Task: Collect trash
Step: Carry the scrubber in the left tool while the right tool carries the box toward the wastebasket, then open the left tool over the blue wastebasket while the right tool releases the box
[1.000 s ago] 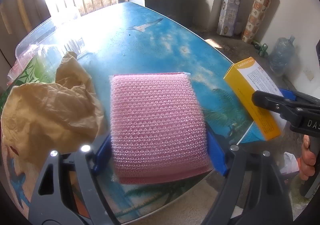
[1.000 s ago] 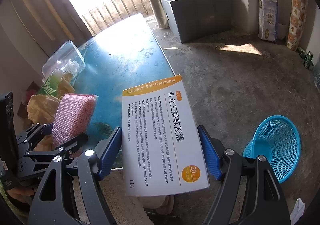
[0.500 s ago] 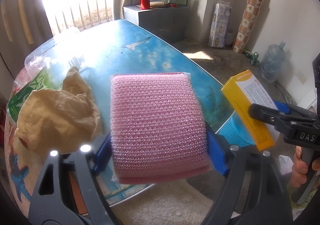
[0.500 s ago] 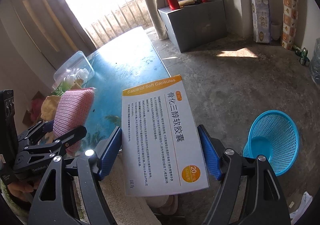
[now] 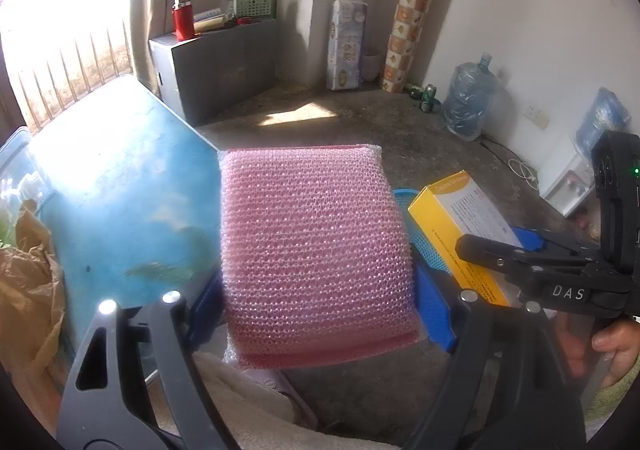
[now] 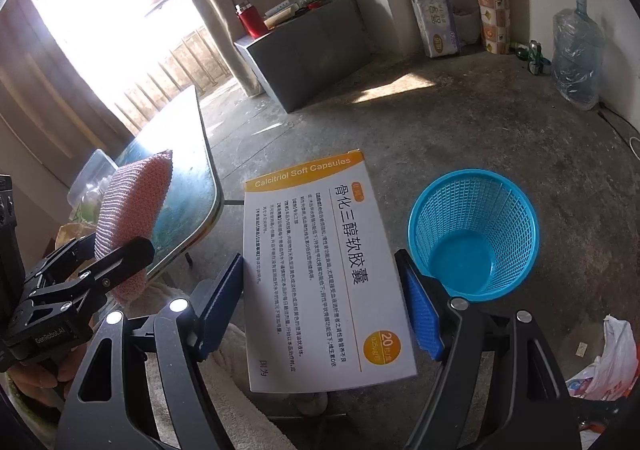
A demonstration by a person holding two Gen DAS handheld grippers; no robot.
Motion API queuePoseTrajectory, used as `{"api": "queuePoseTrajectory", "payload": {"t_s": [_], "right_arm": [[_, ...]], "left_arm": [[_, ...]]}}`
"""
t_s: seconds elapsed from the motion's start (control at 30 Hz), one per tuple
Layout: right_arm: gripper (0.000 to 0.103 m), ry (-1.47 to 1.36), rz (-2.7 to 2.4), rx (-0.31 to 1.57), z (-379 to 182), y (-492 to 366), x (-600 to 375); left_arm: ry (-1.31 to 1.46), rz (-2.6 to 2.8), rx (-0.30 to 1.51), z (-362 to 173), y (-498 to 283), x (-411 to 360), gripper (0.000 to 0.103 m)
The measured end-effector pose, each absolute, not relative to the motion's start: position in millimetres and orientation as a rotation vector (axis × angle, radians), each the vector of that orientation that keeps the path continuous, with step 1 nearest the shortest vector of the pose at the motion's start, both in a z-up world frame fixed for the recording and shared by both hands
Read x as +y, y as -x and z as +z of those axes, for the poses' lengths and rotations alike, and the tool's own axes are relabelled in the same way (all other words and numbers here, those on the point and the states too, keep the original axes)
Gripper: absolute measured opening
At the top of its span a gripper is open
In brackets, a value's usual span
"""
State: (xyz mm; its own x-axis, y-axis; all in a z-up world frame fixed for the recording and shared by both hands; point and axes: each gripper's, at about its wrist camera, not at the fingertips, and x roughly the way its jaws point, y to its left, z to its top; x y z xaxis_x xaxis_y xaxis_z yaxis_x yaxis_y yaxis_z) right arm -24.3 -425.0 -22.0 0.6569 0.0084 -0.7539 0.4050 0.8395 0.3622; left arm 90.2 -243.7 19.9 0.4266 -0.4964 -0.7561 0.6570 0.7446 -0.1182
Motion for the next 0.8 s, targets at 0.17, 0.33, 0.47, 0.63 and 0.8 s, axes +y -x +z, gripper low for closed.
{"api": "queuePoseTrajectory", "payload": {"t_s": [0.17, 0.33, 0.47, 0.63, 0.8], "right_arm": [[0.073, -0.687, -0.329, 0.799, -36, 55, -480], [0.073, -0.822, -0.382, 0.795, -65, 68, -528], [0.073, -0.917, -0.43, 0.789, -90, 65, -565], [0.074, -1.004, -0.478, 0.77, -118, 50, -607], [0.076, -1.008, -0.539, 0.792, -141, 43, -629]], "left_arm": [[-0.265, -0.842, 0.932, -2, -81, -311, 0.077], [-0.326, -0.903, 1.007, -35, -83, -372, 0.077], [-0.346, -0.928, 1.041, -53, -88, -411, 0.078], [-0.332, -0.941, 1.042, -65, -102, -454, 0.083], [-0.26, -0.935, 1.018, -60, -113, -459, 0.086]]}}
